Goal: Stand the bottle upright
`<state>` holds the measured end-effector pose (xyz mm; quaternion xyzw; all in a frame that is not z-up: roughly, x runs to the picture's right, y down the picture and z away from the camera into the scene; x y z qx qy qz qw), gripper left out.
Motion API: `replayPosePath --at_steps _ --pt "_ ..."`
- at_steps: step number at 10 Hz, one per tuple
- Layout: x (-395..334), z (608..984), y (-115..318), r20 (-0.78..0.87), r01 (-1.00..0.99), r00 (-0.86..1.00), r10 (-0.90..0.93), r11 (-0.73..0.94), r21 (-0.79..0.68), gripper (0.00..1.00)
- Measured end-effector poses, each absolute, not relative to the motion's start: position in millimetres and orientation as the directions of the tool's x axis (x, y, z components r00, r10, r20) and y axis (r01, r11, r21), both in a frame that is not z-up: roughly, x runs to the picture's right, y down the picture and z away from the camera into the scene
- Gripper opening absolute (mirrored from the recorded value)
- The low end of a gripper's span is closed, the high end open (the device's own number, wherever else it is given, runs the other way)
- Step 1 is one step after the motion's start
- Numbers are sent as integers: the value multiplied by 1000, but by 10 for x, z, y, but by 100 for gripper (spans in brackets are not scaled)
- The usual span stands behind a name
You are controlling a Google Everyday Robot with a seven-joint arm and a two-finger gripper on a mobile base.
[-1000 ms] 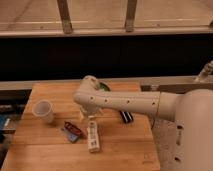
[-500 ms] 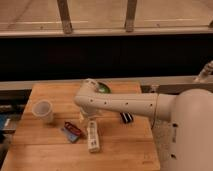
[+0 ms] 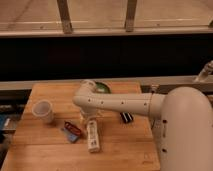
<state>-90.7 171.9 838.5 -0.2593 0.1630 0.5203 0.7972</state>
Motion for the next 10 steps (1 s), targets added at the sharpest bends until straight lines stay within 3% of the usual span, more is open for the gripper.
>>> replayPosePath --at_steps 10 --pt "-725 8469 1878 -588 -936 351 729 283 -209 68"
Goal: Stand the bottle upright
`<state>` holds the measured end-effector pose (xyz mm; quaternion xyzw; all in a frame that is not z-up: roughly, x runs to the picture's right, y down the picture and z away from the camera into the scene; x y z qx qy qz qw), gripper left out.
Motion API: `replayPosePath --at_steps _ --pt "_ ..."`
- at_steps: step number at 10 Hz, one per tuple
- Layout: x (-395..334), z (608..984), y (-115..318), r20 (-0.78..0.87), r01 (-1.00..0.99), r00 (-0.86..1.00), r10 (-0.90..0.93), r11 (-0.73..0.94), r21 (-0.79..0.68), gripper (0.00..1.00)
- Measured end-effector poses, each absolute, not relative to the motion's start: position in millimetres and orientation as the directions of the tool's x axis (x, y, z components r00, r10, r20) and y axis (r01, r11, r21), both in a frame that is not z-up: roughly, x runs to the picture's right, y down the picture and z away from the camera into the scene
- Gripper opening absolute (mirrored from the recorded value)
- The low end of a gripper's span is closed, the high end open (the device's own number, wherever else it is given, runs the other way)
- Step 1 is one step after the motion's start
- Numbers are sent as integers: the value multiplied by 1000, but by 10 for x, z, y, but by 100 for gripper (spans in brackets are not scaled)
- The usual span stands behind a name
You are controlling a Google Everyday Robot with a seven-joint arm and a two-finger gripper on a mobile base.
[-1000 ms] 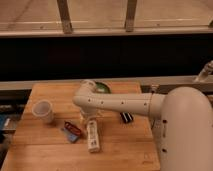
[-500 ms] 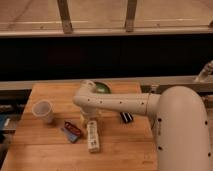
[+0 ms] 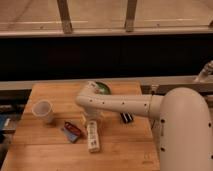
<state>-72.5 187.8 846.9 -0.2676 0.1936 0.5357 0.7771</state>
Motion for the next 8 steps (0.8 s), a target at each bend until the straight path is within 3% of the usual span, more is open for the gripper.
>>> replayPosePath --at_steps 8 --pt "-753 8382 1782 -570 -934 356 741 290 -207 68"
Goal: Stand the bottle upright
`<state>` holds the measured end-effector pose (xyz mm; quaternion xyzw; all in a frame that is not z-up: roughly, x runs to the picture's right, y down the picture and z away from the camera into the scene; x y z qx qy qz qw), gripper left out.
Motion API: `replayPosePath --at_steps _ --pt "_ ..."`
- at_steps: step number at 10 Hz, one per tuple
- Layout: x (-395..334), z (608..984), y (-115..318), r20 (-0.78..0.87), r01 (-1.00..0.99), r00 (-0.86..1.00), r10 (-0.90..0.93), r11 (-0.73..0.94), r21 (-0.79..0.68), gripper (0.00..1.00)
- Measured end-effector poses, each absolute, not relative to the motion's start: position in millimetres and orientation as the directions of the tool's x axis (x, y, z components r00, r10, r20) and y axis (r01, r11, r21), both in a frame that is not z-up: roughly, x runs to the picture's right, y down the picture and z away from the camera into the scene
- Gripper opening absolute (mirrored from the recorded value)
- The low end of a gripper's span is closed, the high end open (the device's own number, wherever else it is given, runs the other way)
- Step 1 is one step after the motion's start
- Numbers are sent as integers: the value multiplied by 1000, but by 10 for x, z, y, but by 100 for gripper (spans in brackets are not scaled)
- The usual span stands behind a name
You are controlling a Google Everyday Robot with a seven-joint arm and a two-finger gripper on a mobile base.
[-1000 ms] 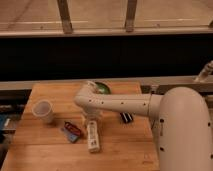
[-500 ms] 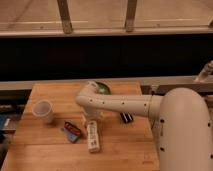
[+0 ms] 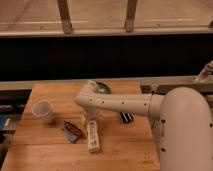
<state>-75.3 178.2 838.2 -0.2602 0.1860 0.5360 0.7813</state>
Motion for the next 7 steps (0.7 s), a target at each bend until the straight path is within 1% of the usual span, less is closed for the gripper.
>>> replayPosePath --at_steps 7 --pt "-807 8336 1675 -546 -931 366 754 297 -215 68"
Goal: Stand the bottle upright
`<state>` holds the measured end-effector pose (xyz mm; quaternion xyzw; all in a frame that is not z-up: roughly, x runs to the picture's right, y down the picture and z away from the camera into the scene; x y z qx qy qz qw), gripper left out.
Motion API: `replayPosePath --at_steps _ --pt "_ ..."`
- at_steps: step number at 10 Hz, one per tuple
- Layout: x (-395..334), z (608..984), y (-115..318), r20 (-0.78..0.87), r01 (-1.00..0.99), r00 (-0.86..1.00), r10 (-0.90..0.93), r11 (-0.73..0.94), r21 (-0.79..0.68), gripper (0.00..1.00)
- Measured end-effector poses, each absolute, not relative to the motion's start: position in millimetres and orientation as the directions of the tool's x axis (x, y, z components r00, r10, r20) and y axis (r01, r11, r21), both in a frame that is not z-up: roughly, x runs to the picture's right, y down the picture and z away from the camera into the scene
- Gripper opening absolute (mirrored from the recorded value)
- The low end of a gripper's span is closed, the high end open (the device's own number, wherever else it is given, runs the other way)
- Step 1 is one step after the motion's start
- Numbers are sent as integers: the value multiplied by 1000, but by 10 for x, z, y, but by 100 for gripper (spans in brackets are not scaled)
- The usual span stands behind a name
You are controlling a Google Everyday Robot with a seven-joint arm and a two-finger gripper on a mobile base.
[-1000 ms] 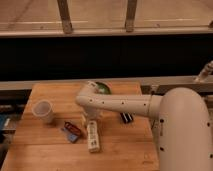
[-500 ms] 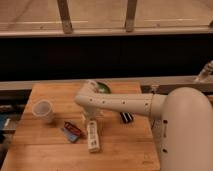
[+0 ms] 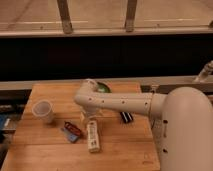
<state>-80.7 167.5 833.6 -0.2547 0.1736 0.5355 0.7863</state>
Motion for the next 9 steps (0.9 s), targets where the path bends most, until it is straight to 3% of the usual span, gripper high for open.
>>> replayPosePath --at_steps 5,7,9 --pt "-807 8372 1710 -556 -928 371 744 297 -223 68" --pt "-821 8384 1728 -558 -926 377 739 299 -229 56" --pt "-821 8395 1747 -561 -925 381 735 301 -233 33"
